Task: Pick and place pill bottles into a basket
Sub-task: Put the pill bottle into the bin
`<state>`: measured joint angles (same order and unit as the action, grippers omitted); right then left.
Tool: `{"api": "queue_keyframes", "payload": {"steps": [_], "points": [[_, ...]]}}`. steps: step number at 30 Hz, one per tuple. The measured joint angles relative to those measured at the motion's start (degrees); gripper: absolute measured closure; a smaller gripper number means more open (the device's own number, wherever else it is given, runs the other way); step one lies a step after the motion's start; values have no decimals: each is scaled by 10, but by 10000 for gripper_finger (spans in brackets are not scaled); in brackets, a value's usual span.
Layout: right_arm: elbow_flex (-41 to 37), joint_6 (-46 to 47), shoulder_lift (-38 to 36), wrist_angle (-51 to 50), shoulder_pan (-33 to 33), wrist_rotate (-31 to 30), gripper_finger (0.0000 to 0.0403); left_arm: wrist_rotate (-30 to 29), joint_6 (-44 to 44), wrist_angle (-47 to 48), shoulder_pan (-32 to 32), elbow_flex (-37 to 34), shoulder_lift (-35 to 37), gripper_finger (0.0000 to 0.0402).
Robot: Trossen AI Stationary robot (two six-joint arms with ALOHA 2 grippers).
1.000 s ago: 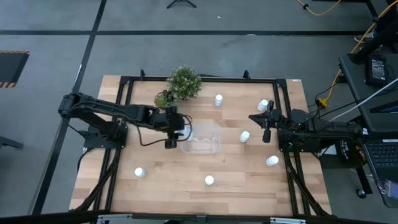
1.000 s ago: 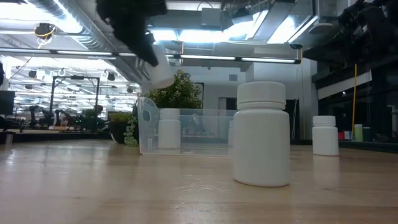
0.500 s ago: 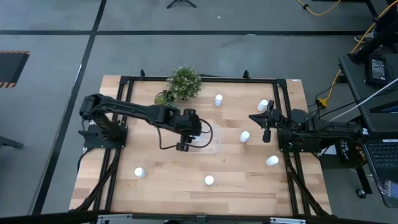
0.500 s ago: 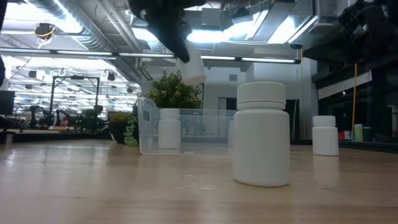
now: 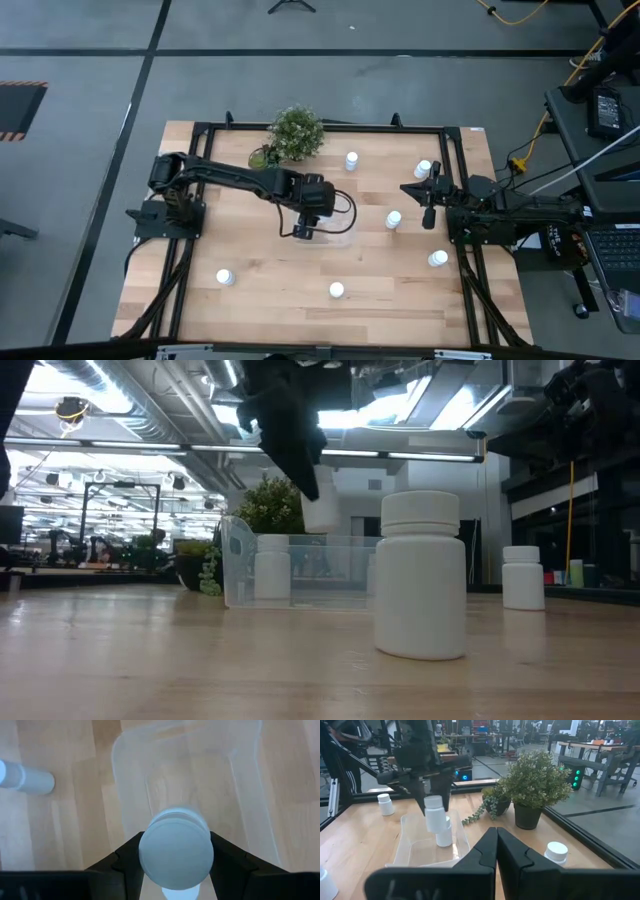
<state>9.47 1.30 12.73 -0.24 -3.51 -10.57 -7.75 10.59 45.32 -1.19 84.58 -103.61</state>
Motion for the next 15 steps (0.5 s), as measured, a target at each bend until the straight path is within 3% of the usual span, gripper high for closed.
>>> {"api": "queue_keyframes", "payload": {"steps": [15], "points": [[0,0,0,0,0,0,391,-1,-8,-4,5,0,-46,231]]}}
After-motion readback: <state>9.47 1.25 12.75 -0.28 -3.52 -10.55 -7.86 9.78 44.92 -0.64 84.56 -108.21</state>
